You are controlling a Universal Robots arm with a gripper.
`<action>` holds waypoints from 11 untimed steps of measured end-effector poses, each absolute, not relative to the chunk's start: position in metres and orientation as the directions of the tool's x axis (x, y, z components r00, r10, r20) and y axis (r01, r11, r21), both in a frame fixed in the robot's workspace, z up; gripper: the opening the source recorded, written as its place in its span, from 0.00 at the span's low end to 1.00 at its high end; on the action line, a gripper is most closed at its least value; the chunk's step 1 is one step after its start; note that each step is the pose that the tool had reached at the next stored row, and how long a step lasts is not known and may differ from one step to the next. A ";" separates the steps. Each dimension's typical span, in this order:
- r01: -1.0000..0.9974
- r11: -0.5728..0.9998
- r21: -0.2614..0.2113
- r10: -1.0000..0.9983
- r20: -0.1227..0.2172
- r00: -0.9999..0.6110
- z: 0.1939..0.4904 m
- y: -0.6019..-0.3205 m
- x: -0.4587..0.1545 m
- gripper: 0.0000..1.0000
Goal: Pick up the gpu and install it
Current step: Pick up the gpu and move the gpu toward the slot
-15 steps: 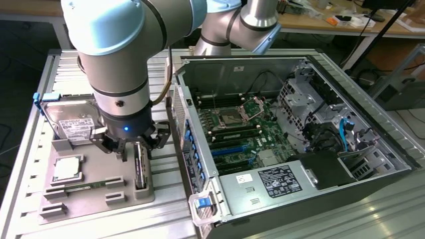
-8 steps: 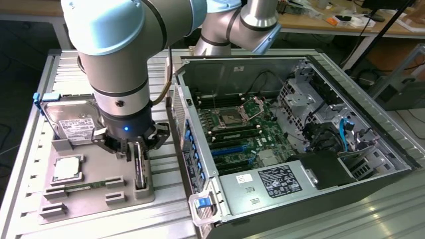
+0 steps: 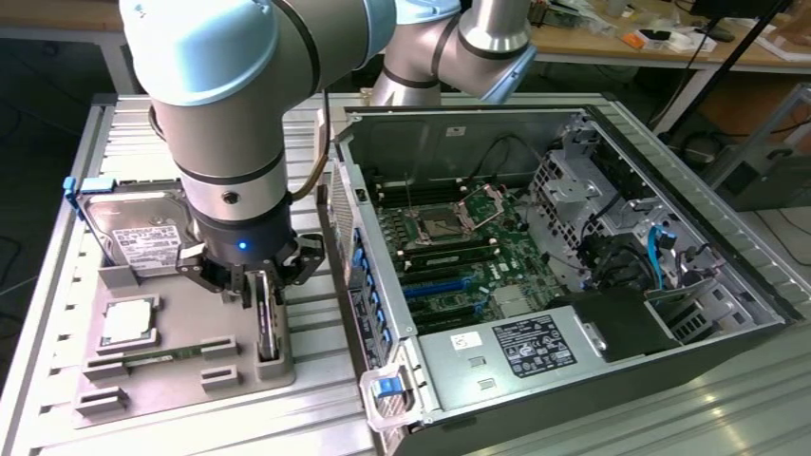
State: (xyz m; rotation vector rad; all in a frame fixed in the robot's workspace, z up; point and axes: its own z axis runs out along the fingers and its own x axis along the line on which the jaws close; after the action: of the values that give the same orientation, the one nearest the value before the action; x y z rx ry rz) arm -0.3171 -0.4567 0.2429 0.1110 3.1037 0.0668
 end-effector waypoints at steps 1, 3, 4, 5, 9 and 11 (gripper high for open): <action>0.071 0.997 0.044 0.072 -0.034 -0.997 0.243 -0.457 -0.317 0.40; 0.071 0.997 0.044 0.072 -0.034 -0.997 0.243 -0.457 -0.317 0.40; 0.071 0.997 0.044 0.072 -0.034 -0.997 0.243 -0.457 -0.317 0.40; 0.071 0.997 0.044 0.072 -0.034 -0.997 0.243 -0.457 -0.317 0.38; 0.071 0.997 0.044 0.072 -0.034 -0.997 0.243 -0.457 -0.317 0.31; 0.071 0.997 0.044 0.072 -0.034 -0.997 0.243 -0.457 -0.317 0.31</action>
State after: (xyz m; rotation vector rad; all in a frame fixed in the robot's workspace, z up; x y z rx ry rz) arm -0.3171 -0.4567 0.2429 0.1110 3.1037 0.0668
